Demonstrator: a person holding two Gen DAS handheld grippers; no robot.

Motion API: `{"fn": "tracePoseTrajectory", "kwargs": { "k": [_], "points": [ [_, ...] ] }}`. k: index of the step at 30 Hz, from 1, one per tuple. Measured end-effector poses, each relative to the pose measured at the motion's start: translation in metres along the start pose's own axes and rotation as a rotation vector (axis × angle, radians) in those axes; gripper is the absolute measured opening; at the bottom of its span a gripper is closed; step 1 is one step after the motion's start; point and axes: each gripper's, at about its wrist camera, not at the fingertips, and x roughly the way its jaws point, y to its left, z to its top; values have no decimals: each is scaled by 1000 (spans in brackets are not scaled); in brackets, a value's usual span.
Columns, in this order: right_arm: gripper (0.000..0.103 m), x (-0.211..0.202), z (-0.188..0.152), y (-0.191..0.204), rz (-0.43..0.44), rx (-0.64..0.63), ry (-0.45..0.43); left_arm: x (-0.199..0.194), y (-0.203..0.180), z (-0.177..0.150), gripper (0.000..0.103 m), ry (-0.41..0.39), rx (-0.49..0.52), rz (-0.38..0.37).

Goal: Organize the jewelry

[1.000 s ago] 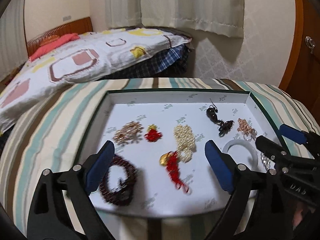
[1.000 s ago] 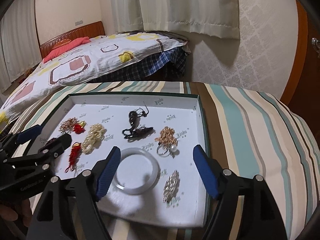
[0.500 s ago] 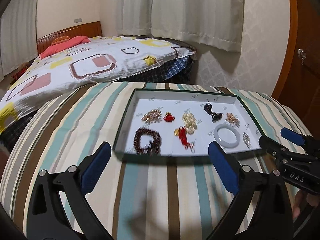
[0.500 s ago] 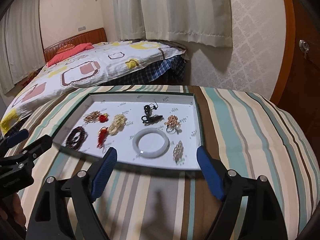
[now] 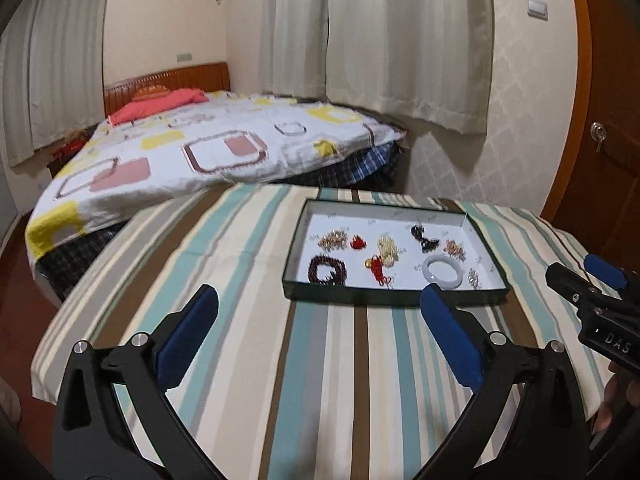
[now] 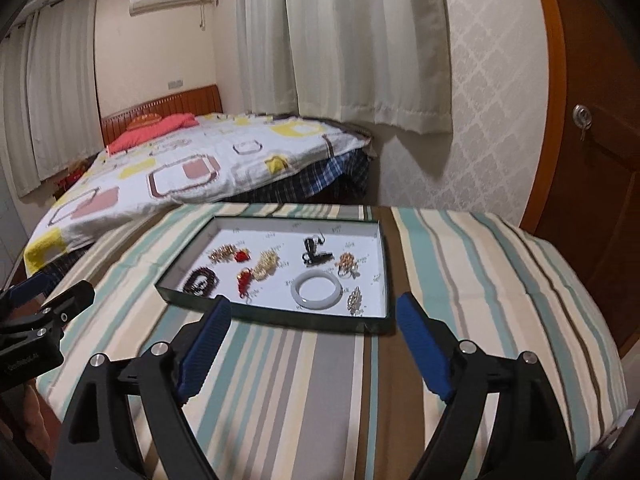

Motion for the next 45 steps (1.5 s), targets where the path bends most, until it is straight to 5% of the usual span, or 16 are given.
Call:
{"fn": "tracePoseTrajectory", "kwargs": {
  "k": [19,45],
  "points": [
    [84,-95,11,5,1,-11,-152,-95,5,13,99,-146,-8,-4],
    [84,-111,8,9,2,-14,-190,-109,10,12,99,-156,-26,-6]
  ]
}}
